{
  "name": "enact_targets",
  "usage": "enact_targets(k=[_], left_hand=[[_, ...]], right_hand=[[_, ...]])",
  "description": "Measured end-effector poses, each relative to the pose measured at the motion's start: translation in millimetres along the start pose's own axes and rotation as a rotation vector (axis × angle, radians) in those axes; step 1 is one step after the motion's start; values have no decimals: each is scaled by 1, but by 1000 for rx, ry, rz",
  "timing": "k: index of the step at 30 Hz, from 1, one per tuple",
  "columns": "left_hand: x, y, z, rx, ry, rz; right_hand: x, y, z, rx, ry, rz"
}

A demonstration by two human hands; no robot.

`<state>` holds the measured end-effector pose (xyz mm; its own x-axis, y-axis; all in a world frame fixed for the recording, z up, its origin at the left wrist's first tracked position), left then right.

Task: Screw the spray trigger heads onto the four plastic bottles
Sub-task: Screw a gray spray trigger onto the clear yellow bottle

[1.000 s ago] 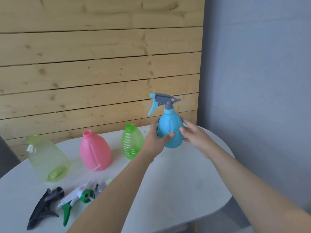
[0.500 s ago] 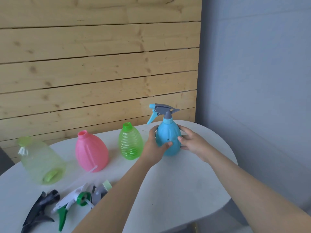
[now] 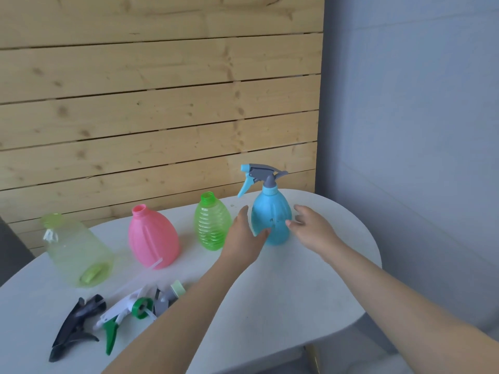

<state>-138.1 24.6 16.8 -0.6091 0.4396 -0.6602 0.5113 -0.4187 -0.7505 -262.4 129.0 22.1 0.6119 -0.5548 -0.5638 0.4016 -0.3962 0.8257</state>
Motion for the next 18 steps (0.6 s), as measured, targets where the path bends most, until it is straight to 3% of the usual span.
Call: enact_targets(k=[3,10,14,18], left_hand=[[-22,8,-14,75,-74,91],[-71,55,-39,24,-157,304],[-80,80,-37,-79,-57,420],[-83,92,-36,-114,42,328]], right_hand=[[3,5,-20,-14,-63,-39],[37,28,-36,-168,161,-62],[62,37,-37,-320,235,-219],[86,44,-29,-427,312,-432]])
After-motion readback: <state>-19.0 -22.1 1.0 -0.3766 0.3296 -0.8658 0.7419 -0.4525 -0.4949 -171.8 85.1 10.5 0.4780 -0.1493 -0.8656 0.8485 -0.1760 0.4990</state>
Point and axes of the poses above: each hand's wrist, its own z-axis towards the middle knuckle, its own x-axis out of the palm, y = z × x, the point moved 4 cm from there along z, towards the middle knuckle, and after that the axes turned 6 degrees about -x, right-handed, at the moved point
